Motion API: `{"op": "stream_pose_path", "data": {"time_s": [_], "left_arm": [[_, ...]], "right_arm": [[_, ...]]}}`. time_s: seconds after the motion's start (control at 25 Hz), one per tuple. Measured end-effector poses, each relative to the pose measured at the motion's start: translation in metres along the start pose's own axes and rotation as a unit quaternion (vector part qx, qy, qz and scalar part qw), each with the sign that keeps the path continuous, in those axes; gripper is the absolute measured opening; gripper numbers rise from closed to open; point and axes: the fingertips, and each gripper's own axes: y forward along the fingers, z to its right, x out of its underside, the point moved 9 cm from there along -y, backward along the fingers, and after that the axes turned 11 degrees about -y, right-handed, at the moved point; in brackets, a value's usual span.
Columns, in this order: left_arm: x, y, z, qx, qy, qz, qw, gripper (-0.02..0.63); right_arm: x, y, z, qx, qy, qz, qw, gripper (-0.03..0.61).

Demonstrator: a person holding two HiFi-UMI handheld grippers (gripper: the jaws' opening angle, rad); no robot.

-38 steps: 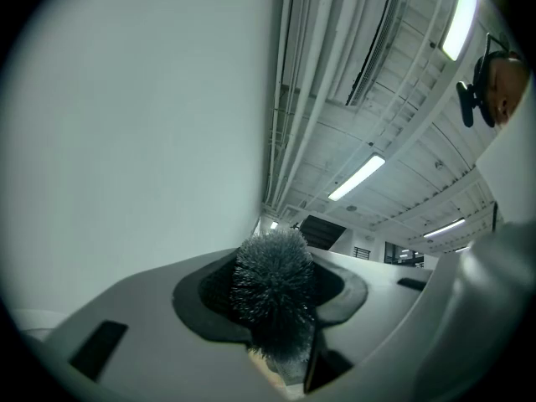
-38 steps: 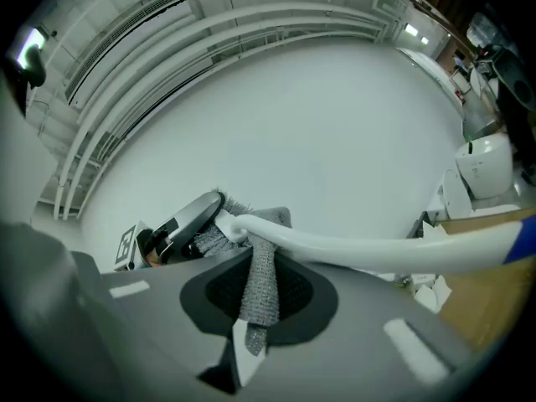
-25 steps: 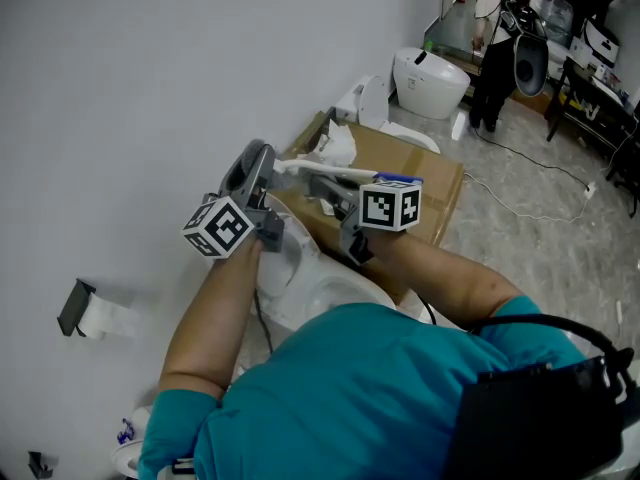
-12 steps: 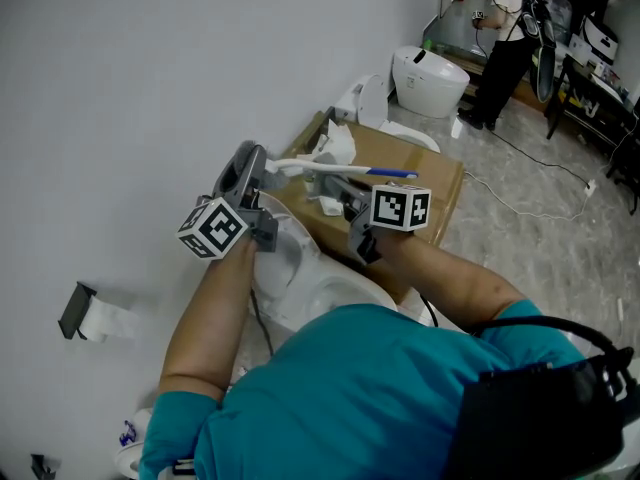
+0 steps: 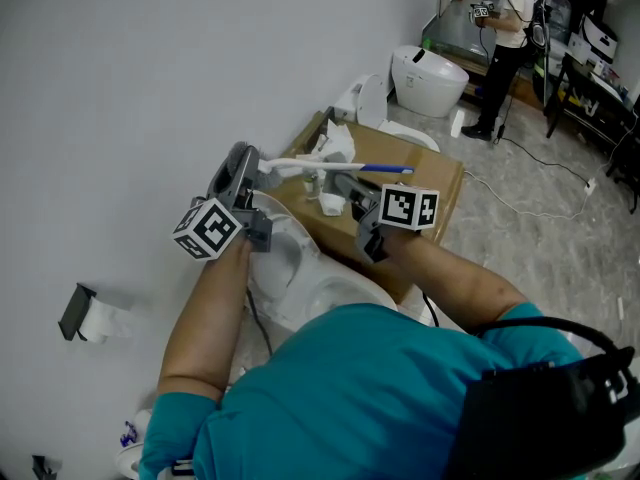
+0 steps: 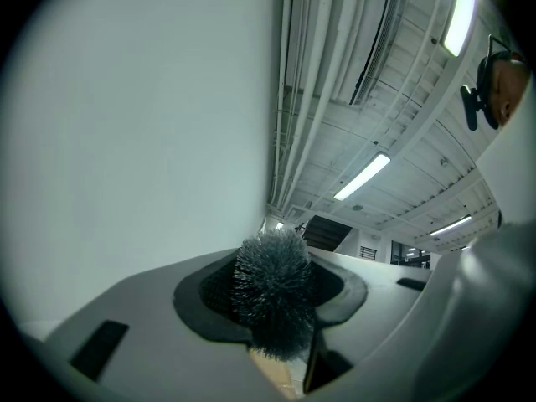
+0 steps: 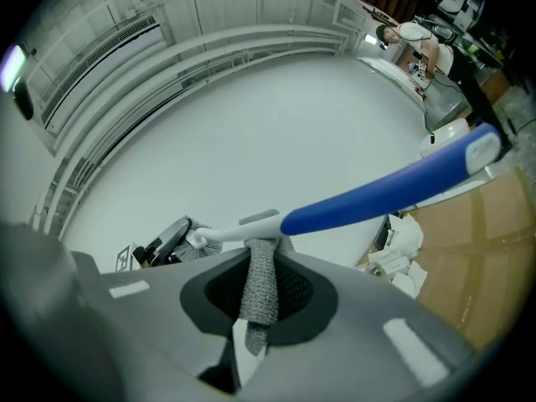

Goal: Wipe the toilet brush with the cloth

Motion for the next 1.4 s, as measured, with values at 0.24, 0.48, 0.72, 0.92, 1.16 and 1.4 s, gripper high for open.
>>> {"op": "stream_pose_path", "data": {"time_s": [0.24,0.48,0.72,0.92,1.16,1.4], "left_arm": [[-0.004,-0.002,-0.005,-0.007,0.007,-0.002,0.9999,0.166],[-0.006,-0.004,-0.008,-0.015,0.012,-0.004,0.9998,0.164],[-0.005,-0.006,-0.011,-0.021,0.017,-0.007,0.9996,0.164],[-0.008,-0.009,-0.016,-0.029,0.020,-0.009,0.9993,0.164],[-0.007,-0.009,-0.019,-0.030,0.019,-0.011,0.9993,0.164],[-0.006,-0.010,-0.017,-0.031,0.020,-0.012,0.9993,0.164]], "right_arm": [[0.000,-0.005,0.007,0.009,0.009,0.004,1.000,0.019],[0.000,-0.012,0.015,0.019,0.020,0.011,1.000,0.019],[0.001,-0.019,0.022,0.025,0.025,0.017,0.999,0.019],[0.002,-0.020,0.023,0.030,0.030,0.019,0.999,0.018],[0.002,-0.023,0.028,0.036,0.034,0.023,0.999,0.020],[0.001,-0.031,0.034,0.041,0.036,0.028,0.998,0.019]]}}
